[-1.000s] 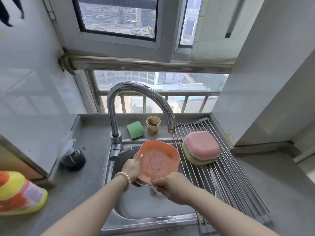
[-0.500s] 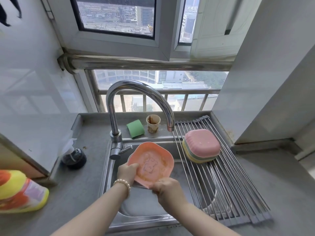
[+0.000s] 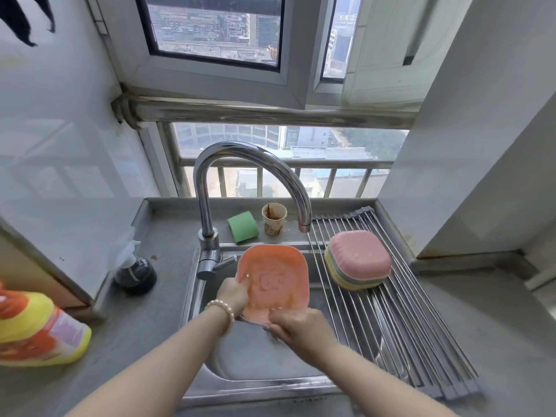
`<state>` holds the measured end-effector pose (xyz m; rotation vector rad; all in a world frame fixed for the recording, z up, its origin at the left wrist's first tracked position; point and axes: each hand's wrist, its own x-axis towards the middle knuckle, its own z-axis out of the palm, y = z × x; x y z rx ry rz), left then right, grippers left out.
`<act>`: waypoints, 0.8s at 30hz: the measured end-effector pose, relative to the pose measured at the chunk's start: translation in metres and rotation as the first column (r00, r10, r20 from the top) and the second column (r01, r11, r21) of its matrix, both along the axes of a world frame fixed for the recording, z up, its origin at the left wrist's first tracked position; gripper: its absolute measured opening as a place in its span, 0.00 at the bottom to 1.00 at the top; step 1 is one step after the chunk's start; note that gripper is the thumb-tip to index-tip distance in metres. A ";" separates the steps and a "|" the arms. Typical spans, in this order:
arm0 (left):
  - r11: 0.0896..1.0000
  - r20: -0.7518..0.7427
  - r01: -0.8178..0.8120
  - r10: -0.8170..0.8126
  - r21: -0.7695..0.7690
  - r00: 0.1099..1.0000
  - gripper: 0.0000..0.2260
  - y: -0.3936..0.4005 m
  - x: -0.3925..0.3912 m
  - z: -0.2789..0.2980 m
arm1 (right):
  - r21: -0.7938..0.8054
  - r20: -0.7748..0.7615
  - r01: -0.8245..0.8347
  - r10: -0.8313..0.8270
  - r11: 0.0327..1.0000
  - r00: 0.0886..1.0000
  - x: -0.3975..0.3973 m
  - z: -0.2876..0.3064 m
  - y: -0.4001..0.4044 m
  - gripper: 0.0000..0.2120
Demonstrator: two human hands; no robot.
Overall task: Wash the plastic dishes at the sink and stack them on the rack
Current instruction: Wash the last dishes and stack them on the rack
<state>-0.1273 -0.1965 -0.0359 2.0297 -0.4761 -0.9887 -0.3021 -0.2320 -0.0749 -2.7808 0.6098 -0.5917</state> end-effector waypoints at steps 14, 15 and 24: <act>0.942 0.196 0.265 -0.305 0.208 0.932 0.19 -0.003 0.023 0.007 | -0.196 -0.274 -0.221 0.163 0.955 0.948 -0.025 0.012 -0.022 0.13; 0.935 0.174 0.278 -0.319 0.222 0.932 0.18 -0.004 0.026 0.008 | -0.259 -0.286 -0.238 0.161 0.936 0.945 -0.027 0.012 -0.030 0.12; 0.998 -0.162 -0.055 0.056 0.009 0.985 0.14 0.000 0.018 0.011 | -0.276 -0.105 -0.182 0.158 0.944 0.982 -0.014 0.020 -0.017 0.10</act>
